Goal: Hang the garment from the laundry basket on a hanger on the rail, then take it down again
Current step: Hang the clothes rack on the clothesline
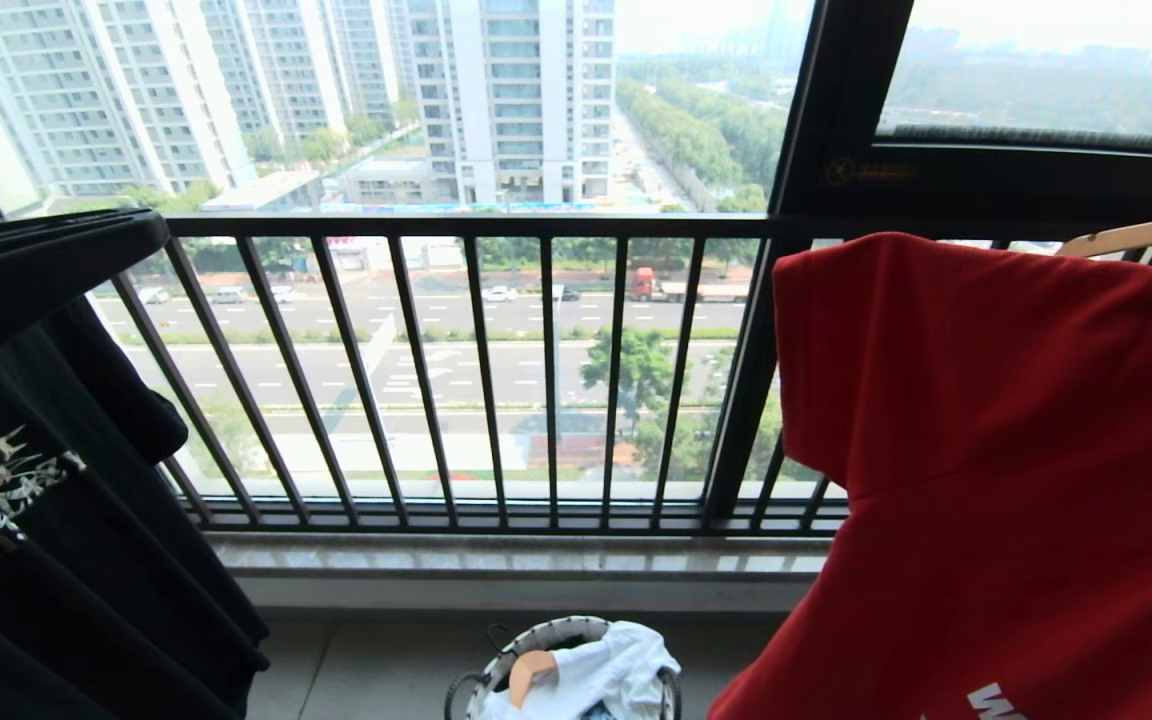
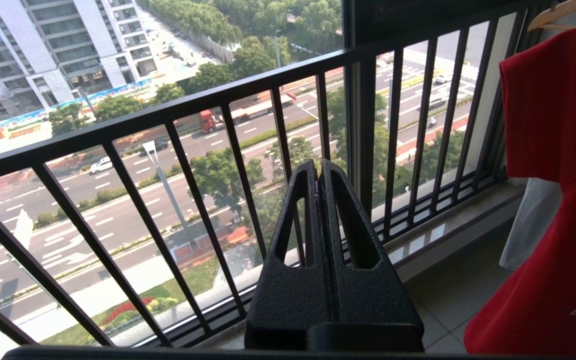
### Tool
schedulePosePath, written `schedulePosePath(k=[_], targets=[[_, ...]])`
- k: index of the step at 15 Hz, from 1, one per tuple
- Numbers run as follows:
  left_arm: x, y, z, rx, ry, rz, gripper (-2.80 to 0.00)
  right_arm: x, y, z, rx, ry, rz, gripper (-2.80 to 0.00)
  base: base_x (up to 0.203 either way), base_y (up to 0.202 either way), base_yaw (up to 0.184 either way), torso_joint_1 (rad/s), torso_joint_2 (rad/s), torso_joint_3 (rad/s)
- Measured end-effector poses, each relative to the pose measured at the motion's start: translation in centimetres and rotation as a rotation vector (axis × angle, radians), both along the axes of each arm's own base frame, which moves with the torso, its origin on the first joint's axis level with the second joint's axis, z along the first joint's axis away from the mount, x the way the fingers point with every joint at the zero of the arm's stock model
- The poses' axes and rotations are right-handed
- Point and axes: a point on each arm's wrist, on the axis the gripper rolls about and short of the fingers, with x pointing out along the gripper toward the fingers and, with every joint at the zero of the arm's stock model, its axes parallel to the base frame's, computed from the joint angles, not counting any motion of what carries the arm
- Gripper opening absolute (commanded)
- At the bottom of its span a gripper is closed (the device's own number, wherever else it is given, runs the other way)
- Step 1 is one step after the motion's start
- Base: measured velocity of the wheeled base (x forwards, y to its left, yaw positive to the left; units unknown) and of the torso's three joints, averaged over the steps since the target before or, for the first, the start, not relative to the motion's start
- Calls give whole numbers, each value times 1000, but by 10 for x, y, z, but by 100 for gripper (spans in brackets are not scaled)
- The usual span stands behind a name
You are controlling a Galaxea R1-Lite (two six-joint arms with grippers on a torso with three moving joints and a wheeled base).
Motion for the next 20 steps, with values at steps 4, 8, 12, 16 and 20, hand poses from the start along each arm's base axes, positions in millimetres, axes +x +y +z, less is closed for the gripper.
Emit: schedulePosePath(k=[4,8,12,16,20], targets=[[-1,1,2,-6,-7,-1,-280,3,1,1,-3,10,-4,-280,0,0,0,0,0,0],[-3,2,2,-9,-10,0,-280,5,1,2,-3,11,-3,-280,0,0,0,0,0,0],[-3,2,3,-11,-12,2,-280,4,1,4,-1,5,-5,-280,0,0,0,0,0,0],[-3,2,4,-13,-15,3,-280,9,3,10,-6,8,-6,-280,0,0,0,0,0,0],[-3,2,5,-14,-17,3,-280,17,5,23,-8,7,-7,-280,0,0,0,0,0,0]])
